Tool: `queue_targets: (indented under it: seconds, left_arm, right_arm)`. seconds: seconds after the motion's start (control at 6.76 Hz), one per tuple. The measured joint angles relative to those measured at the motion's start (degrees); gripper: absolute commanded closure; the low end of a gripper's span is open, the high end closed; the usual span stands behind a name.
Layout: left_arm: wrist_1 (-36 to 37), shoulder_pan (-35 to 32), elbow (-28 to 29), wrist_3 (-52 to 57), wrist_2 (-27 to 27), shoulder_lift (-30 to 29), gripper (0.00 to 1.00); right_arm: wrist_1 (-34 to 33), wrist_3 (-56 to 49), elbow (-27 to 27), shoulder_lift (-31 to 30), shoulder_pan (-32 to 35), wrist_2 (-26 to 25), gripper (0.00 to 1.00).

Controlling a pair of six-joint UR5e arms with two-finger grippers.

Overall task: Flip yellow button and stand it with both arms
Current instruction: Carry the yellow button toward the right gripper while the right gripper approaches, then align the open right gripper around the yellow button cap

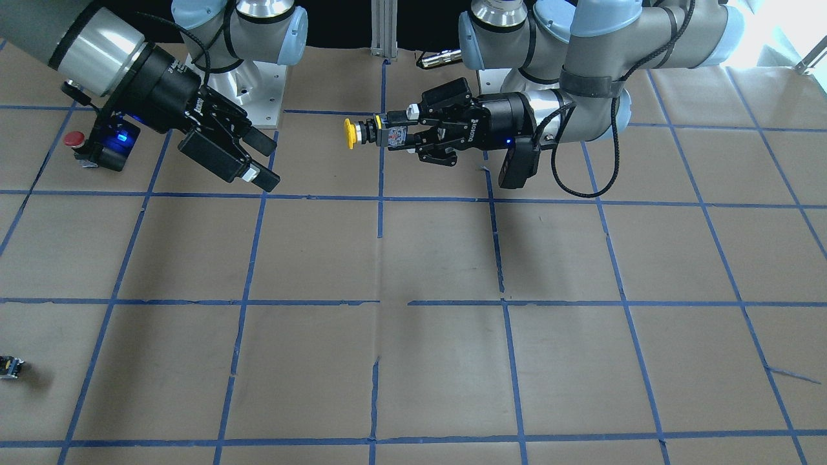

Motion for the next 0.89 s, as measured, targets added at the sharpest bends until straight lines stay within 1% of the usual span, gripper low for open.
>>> queue_targets:
  seconds: [0.3,0.59,0.89]
  left_arm:
    - [-0.38,-1.14,0.02,-0.15,-1.96,0.32,0.82]
    - [-0.37,-1.48,0.03,-0.45,-2.50,0.22,0.82]
    - [-0.37,-1.52,0.02,-0.35,-2.50,0.37,0.82]
  right_arm:
    - [-1.31,1.92,1.74,-0.69,2.75,-0.03,0.00]
    - [-1.97,2.91,1.71,-1.08,5.27,0.62,0.00]
    - [-2.03,4.22,1.82,-1.13,5.63,3.51,0.01]
